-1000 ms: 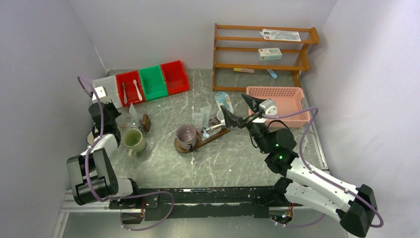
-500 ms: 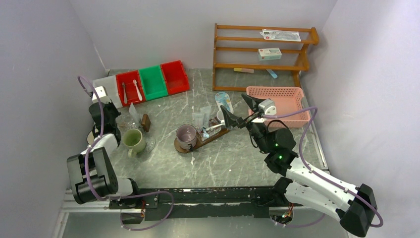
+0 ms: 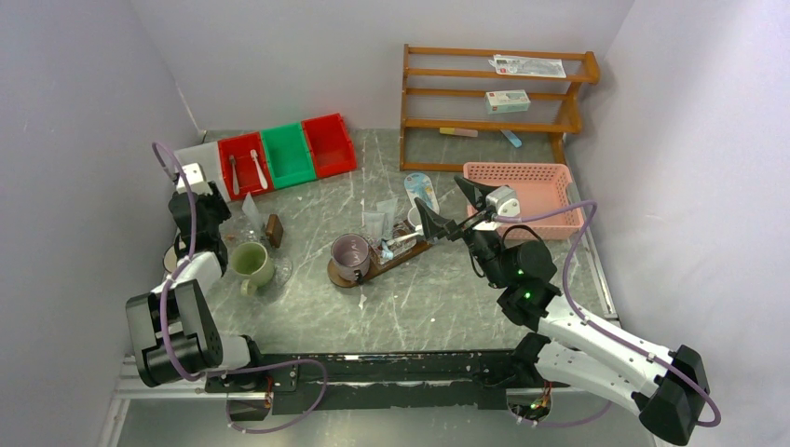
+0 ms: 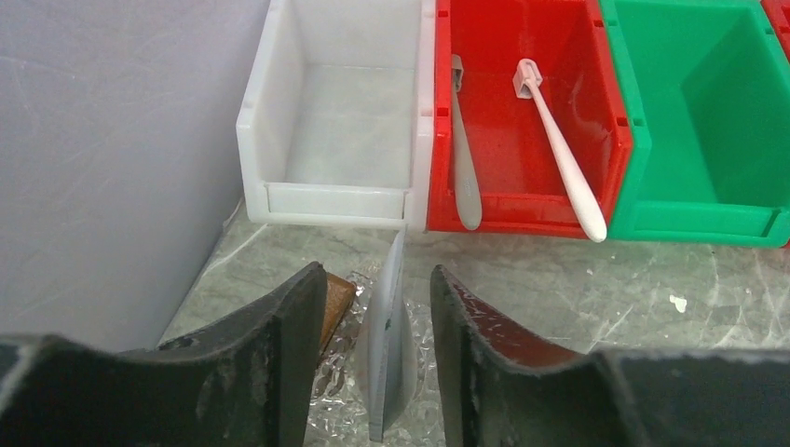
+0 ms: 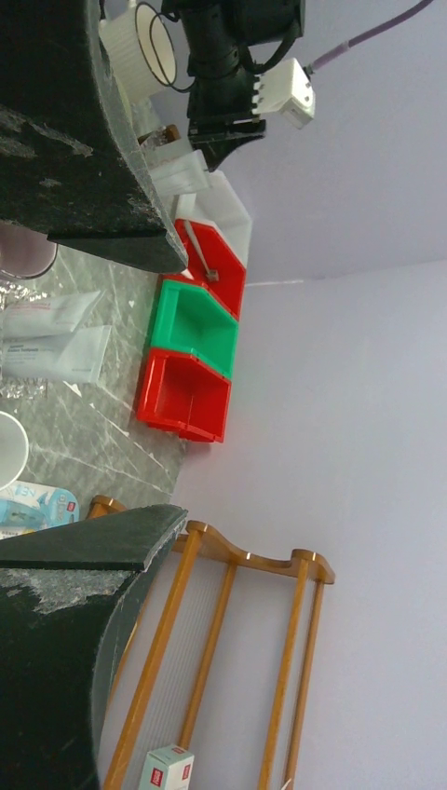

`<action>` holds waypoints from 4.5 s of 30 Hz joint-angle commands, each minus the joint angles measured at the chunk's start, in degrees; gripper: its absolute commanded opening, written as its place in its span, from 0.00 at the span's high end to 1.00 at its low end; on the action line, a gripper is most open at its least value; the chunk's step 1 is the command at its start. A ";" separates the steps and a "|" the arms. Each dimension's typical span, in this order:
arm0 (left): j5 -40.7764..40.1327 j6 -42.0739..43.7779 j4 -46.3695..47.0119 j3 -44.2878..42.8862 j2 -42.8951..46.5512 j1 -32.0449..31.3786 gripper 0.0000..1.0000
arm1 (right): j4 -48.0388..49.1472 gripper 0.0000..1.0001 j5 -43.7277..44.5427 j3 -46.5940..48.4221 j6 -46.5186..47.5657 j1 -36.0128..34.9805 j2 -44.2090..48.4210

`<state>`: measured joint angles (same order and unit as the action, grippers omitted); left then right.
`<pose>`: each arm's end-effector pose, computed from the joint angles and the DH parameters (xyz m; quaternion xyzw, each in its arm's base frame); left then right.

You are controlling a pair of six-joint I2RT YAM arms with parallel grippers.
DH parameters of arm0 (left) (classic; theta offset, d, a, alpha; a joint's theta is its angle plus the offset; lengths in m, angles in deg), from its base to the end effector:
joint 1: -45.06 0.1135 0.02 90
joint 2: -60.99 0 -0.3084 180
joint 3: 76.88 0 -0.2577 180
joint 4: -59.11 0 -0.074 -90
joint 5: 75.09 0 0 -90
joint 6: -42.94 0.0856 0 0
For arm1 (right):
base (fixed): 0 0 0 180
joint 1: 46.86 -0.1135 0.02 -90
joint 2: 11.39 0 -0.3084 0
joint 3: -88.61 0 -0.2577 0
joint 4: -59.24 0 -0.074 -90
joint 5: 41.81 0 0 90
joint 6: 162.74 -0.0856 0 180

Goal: Prepare toiletry sets of a toothbrush and toothpaste on the tray
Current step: Place the toothpaste in the toothpaste holder, then pick up the toothbrush from the storage box.

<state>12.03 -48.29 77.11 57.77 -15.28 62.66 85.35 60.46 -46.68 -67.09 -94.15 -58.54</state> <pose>0.3069 0.1019 0.2450 -0.1434 0.7688 0.1081 0.6137 0.1572 0.1435 0.3919 -0.1624 0.5268 0.2412 0.7987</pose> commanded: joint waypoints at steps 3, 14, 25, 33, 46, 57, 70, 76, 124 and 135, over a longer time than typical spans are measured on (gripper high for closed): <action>-0.77 0.14 -0.92 -2.05 2.65 -0.31 0.44 | 0.84 0.00 0.89 -0.13 1.03 -0.25 0.05; -0.69 -2.27 -14.82 -12.08 6.04 -0.29 0.30 | 0.44 0.00 0.77 0.09 1.03 -0.25 -0.28; 13.08 -11.57 -40.12 -36.08 -5.30 -0.38 0.18 | -0.96 0.00 0.48 0.84 0.82 -0.21 -1.69; 11.26 -9.15 -50.57 -50.87 -16.82 -5.52 0.18 | -1.44 0.00 1.16 1.08 1.35 -0.32 -2.41; 8.23 -15.08 -48.60 -59.94 -34.91 -8.38 0.41 | -3.31 0.00 2.18 2.00 2.20 -0.65 -3.66; 10.41 -19.05 -44.41 -65.14 -47.97 -8.11 0.56 | -4.88 0.00 2.66 3.06 3.26 -1.36 -5.45; 10.42 -20.16 -43.94 -70.12 -56.51 -7.94 0.64 | -5.87 0.00 2.55 3.97 3.86 -1.49 -7.71; 11.93 -19.03 -43.67 -69.72 -57.40 -7.72 0.66 | -6.38 0.00 2.02 4.31 3.67 -1.57 -8.17; 32.09 -25.09 -20.95 -26.71 0.30 -17.16 0.95 | -10.17 0.00 -13.64 15.45 -19.24 -5.62 -20.41; 30.48 -33.52 -12.55 -15.45 13.31 -23.57 0.95 | 1.84 0.01 -12.45 13.67 -28.33 -9.35 -25.77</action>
<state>42.35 -77.62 58.51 39.35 -5.54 40.48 79.62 47.17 -32.60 -91.18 -102.47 -82.65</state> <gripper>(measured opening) 0.161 0.992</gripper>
